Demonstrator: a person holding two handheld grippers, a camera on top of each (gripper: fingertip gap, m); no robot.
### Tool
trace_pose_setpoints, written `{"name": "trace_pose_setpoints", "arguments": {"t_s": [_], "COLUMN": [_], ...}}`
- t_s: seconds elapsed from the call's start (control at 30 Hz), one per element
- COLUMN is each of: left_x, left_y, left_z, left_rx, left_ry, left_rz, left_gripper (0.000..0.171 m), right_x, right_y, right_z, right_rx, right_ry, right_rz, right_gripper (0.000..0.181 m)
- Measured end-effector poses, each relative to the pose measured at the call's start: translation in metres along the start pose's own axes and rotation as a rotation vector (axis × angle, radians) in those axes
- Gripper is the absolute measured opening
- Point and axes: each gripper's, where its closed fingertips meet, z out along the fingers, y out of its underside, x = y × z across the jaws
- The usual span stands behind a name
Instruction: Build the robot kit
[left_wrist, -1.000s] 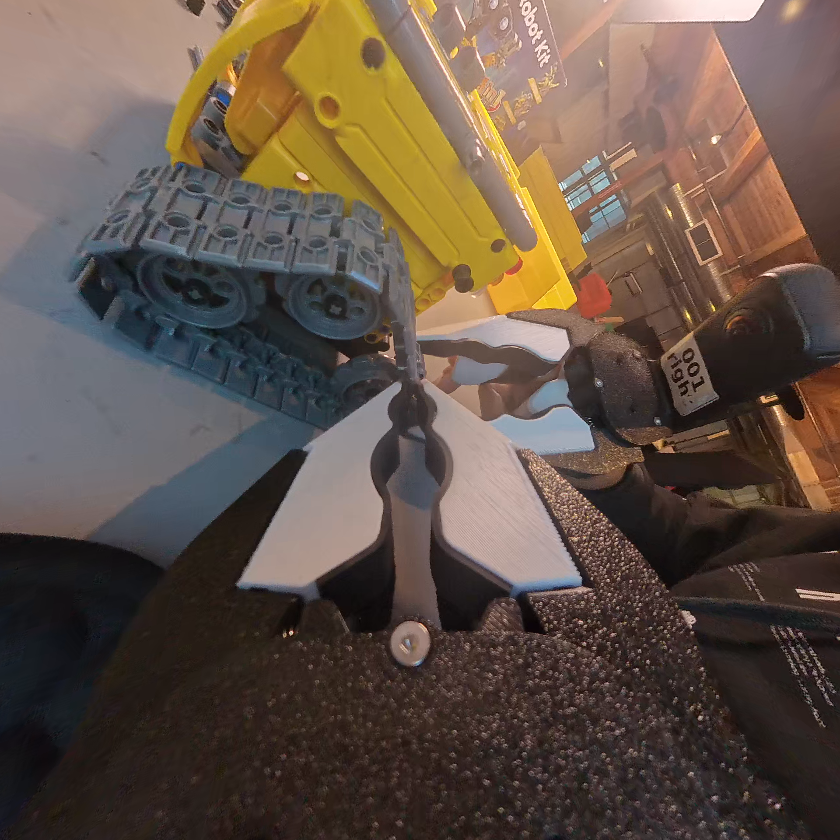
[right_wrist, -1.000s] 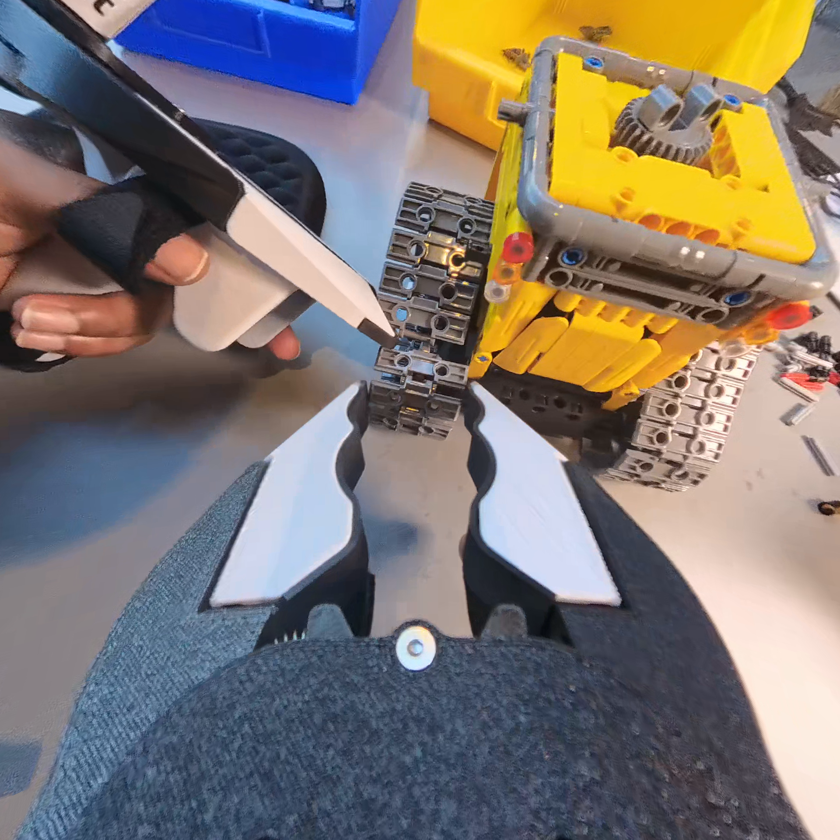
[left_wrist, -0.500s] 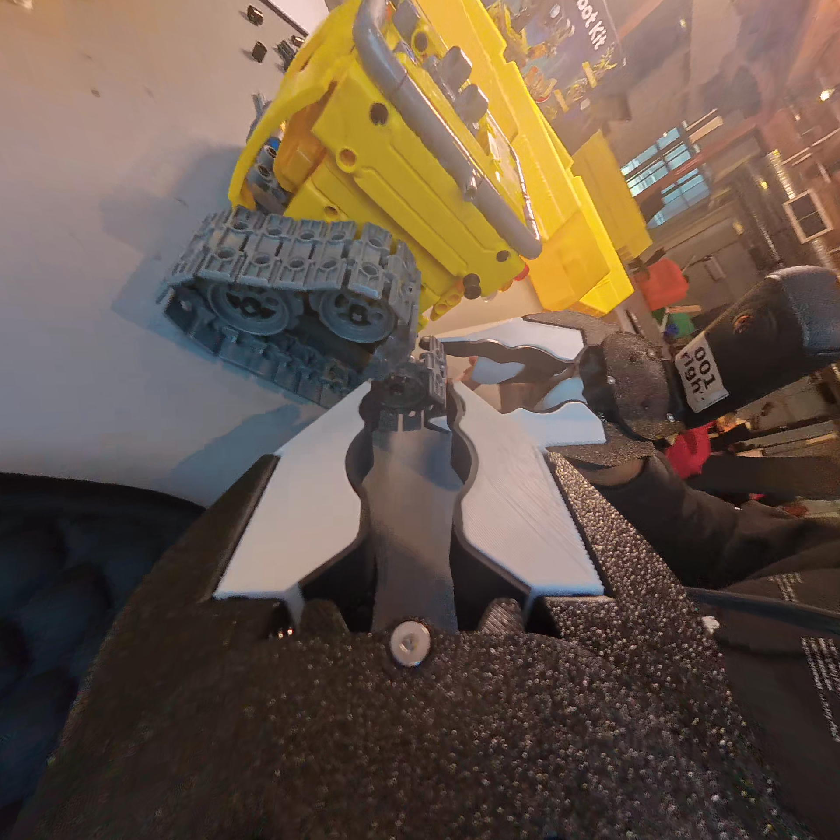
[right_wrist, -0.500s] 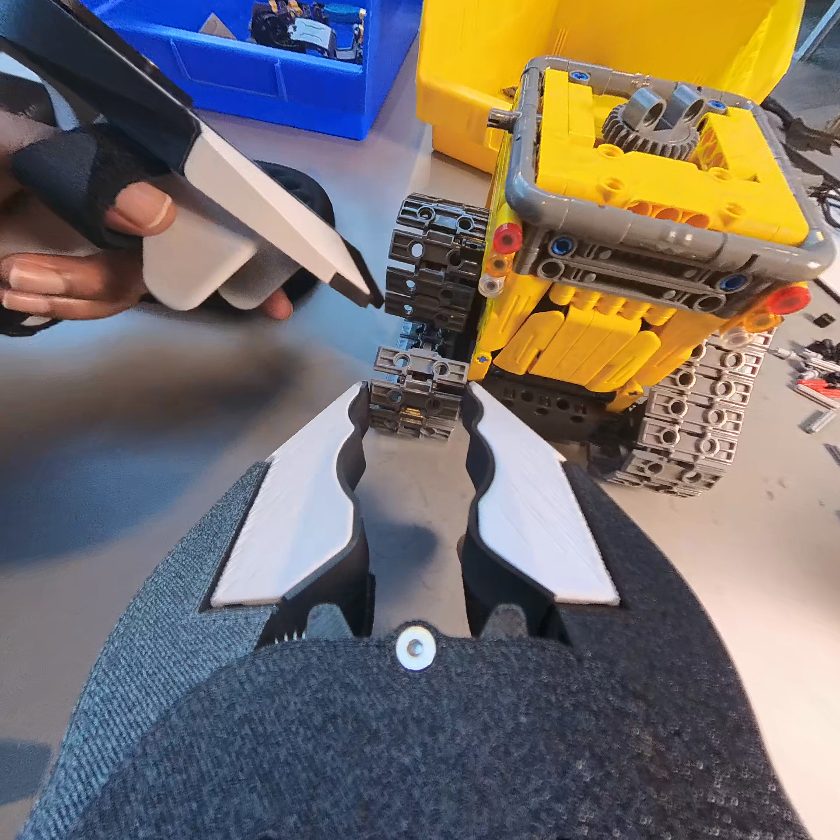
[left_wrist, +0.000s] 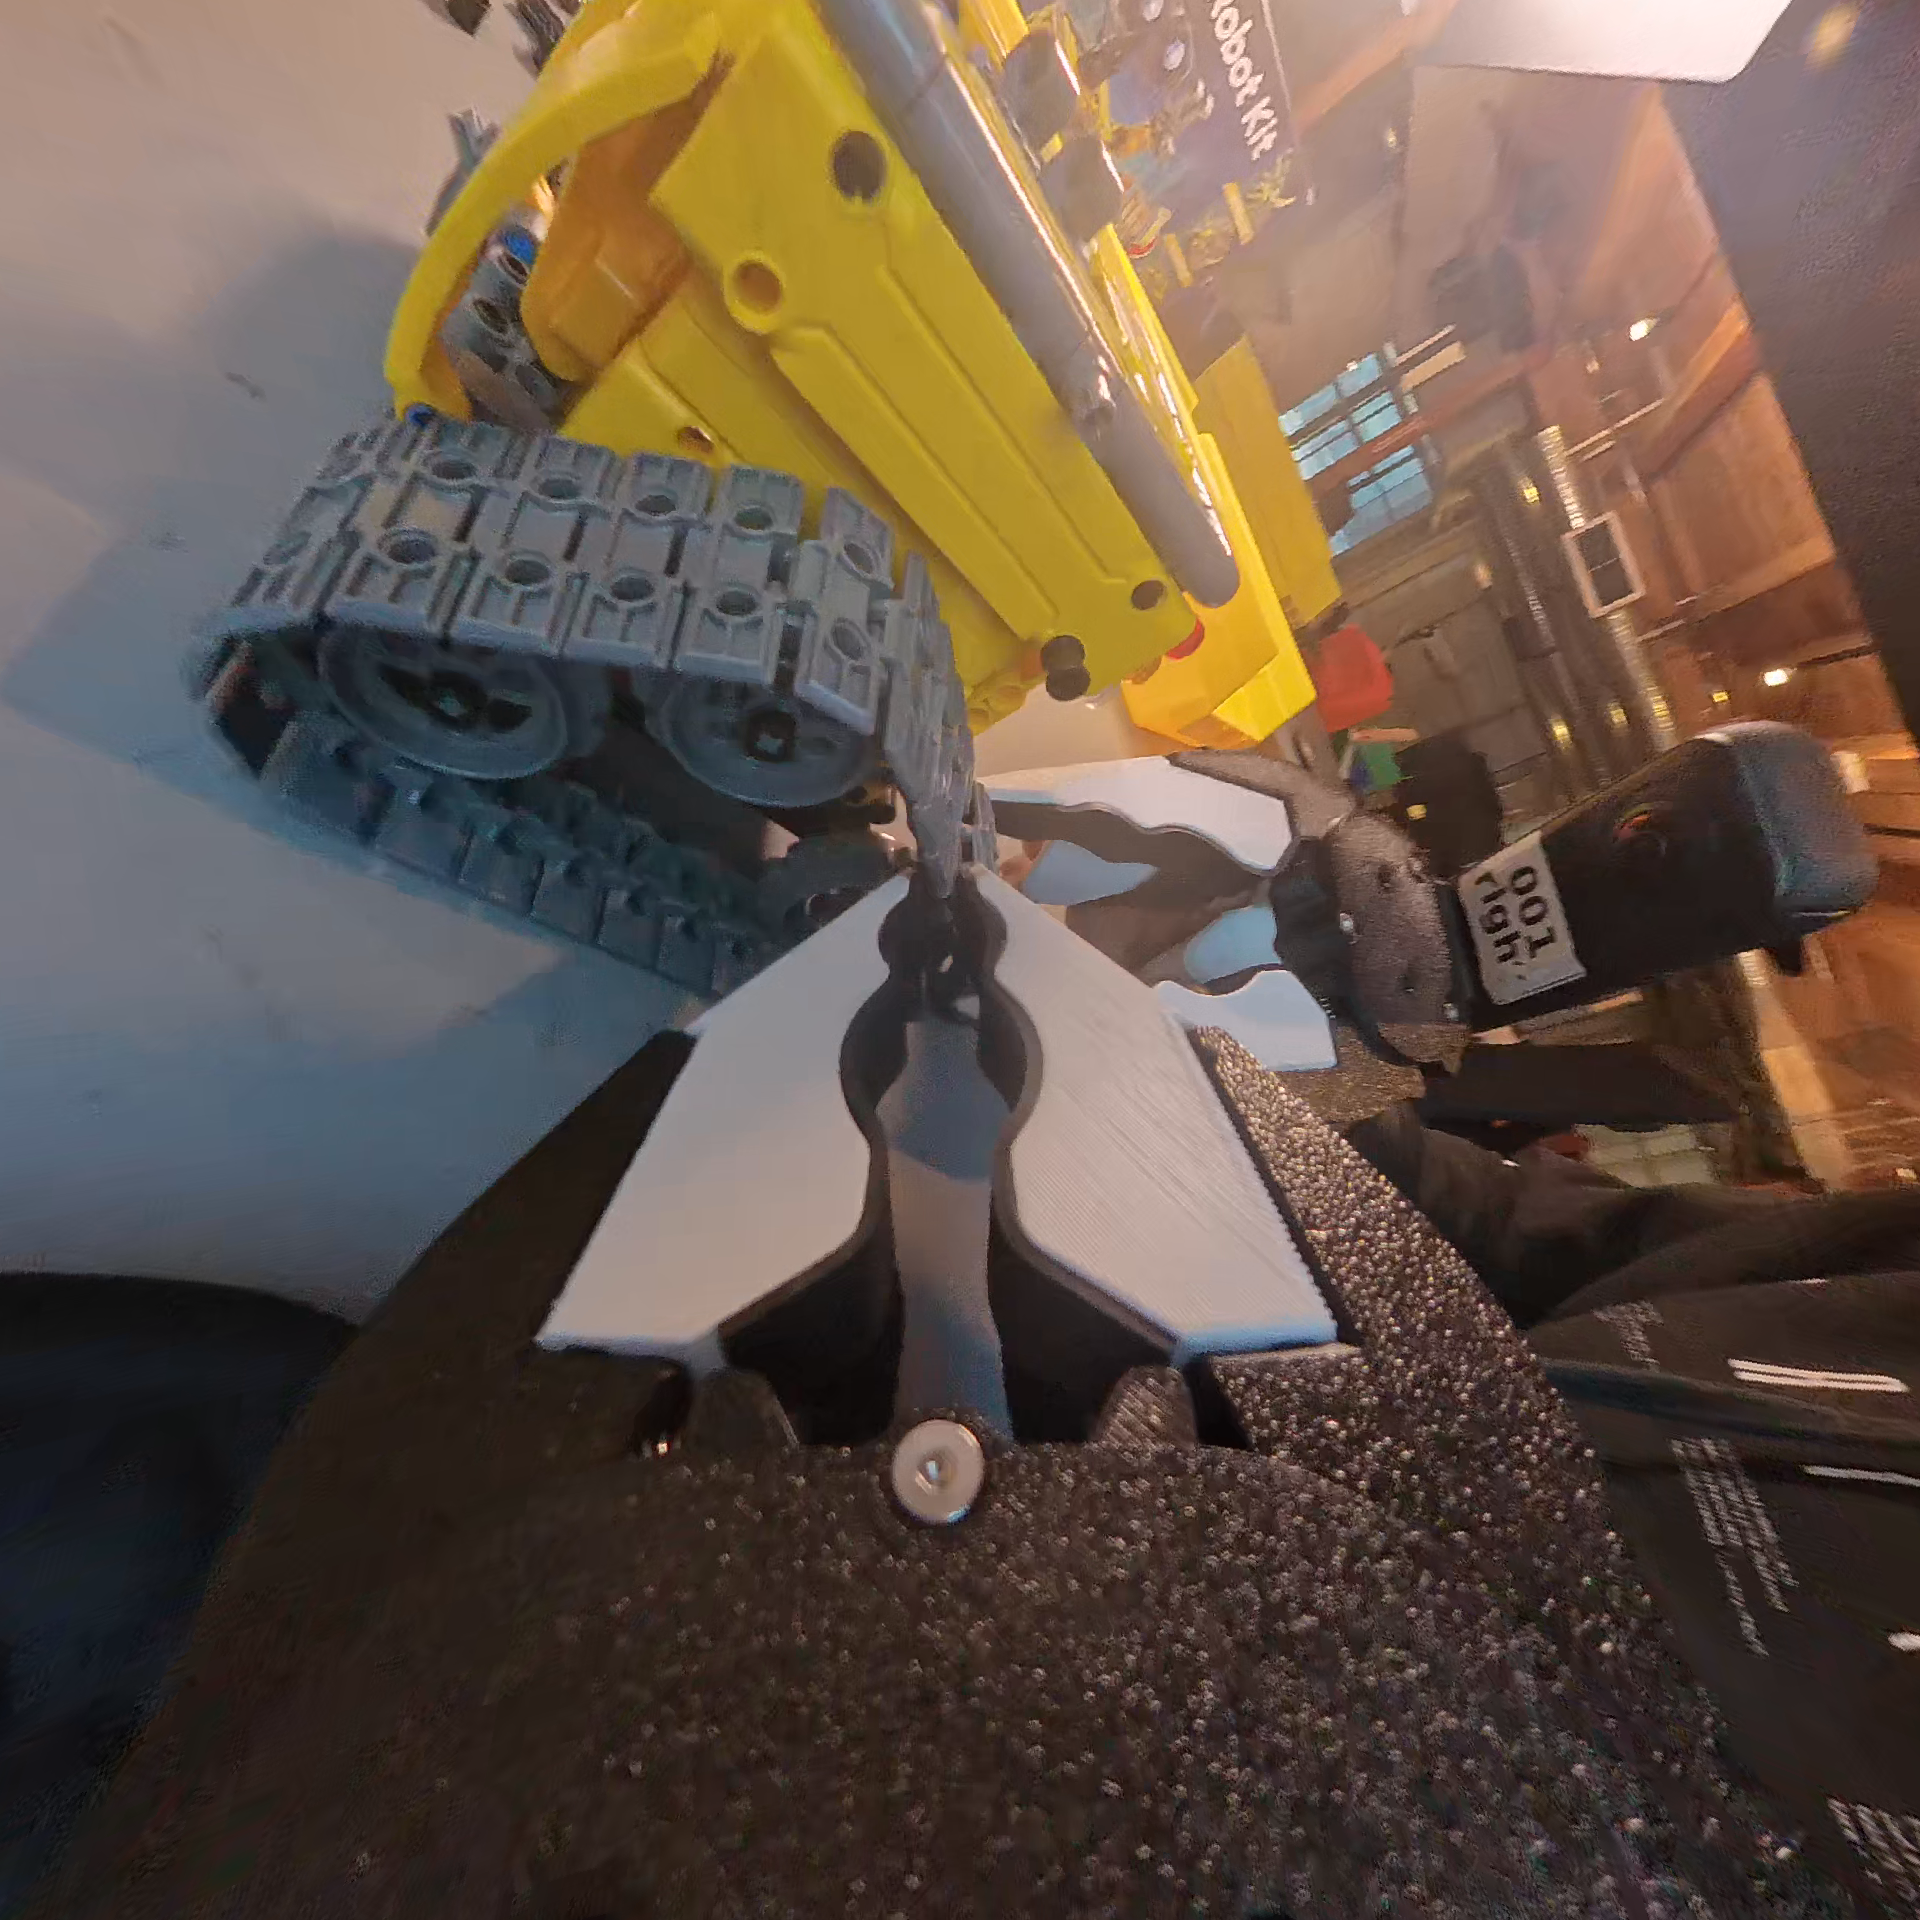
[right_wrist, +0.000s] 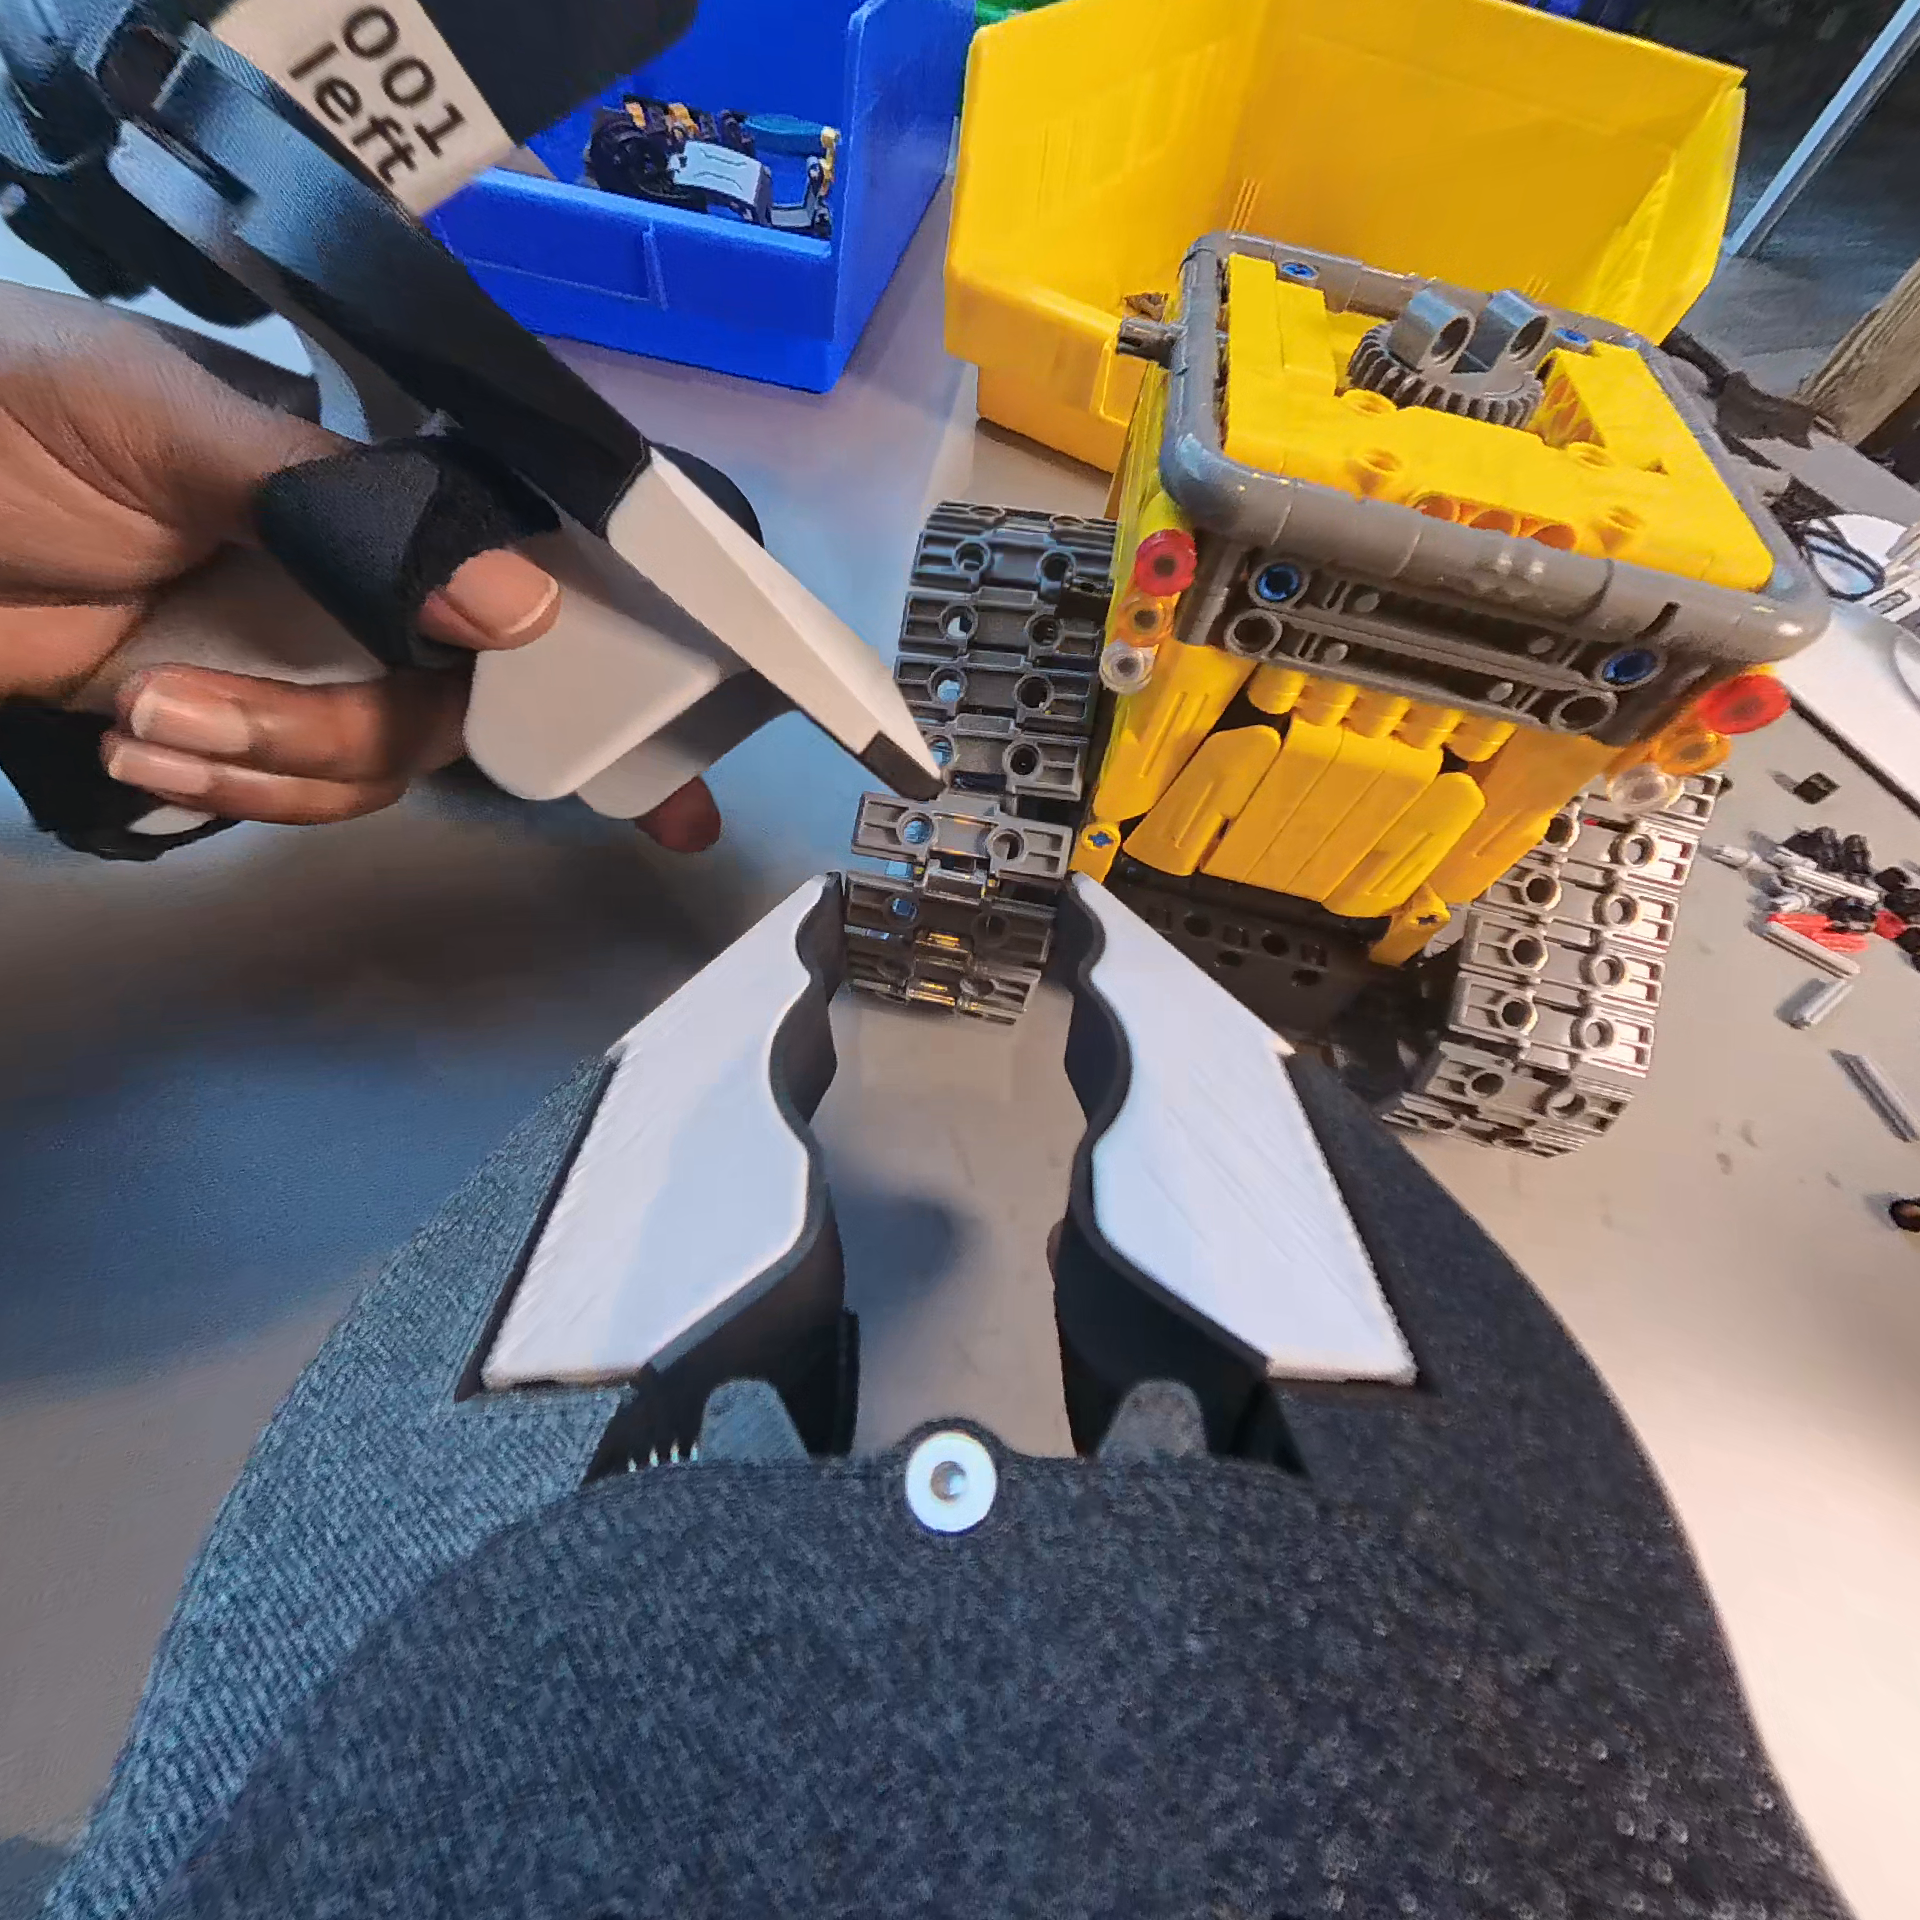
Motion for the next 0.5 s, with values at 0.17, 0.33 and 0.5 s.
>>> {"name": "trace_pose_setpoints", "arguments": {"t_s": [0.17, 0.33, 0.5], "left_x": [0.0041, 0.0063, 0.0059], "left_y": [0.0032, 0.0046, 0.0038], "left_z": [-0.0020, -0.0035, -0.0017], "left_rx": [-0.032, -0.068, -0.076], "left_ry": [0.087, 0.120, 0.109], "left_rz": [-0.083, -0.102, -0.074], "left_gripper": [0.003, 0.002, 0.002], "right_x": [-0.0012, -0.0008, 0.0013], "right_y": [0.0013, 0.0028, 0.0037], "right_z": [0.0015, 0.0037, 0.0053], "right_rx": [-0.011, -0.026, -0.035], "right_ry": [0.022, 0.029, 0.028], "right_rz": [-0.047, -0.041, -0.008], "right_gripper": [0.041, 0.041, 0.041]}}
